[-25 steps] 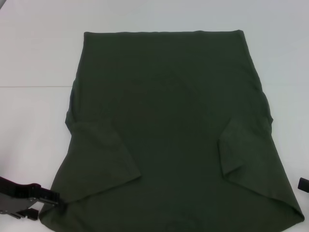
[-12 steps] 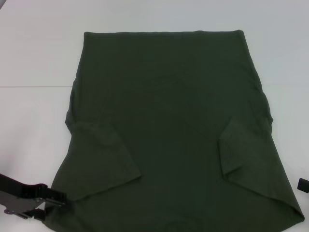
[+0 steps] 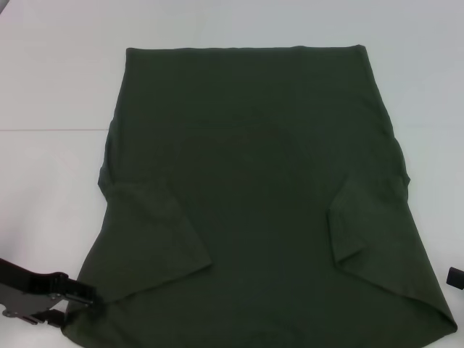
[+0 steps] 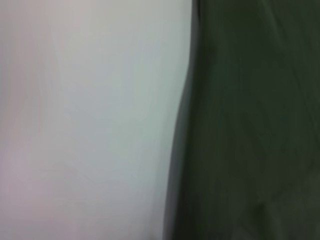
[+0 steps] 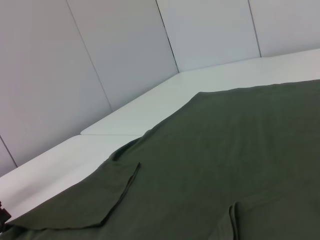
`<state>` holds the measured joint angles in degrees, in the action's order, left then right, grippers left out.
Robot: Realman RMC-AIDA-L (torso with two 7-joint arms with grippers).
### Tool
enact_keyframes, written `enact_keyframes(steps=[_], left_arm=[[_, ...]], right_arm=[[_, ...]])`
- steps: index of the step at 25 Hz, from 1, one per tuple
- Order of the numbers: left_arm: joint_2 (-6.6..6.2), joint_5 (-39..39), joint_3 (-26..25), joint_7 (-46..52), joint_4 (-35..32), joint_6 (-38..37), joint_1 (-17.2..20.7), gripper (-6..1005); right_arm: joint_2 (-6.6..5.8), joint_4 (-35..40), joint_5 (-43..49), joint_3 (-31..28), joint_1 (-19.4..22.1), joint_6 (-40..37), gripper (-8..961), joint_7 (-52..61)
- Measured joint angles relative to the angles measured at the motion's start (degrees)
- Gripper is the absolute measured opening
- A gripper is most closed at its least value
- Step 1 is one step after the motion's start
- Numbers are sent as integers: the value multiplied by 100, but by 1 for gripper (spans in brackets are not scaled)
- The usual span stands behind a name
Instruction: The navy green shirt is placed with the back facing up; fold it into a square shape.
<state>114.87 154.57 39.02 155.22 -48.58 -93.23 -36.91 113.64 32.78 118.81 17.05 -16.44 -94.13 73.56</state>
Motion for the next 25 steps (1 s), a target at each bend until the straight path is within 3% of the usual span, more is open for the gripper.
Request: enact_keyframes(steps=[13,25], left_arm=[[9,4,160,24,-2,45,-26,824],[-71,49,160,51,-4,65,-30,823]], right_arm=[[0,0,-9,0,-18,0,815,0],[4,0,-1,8,-29,60,815,0]])
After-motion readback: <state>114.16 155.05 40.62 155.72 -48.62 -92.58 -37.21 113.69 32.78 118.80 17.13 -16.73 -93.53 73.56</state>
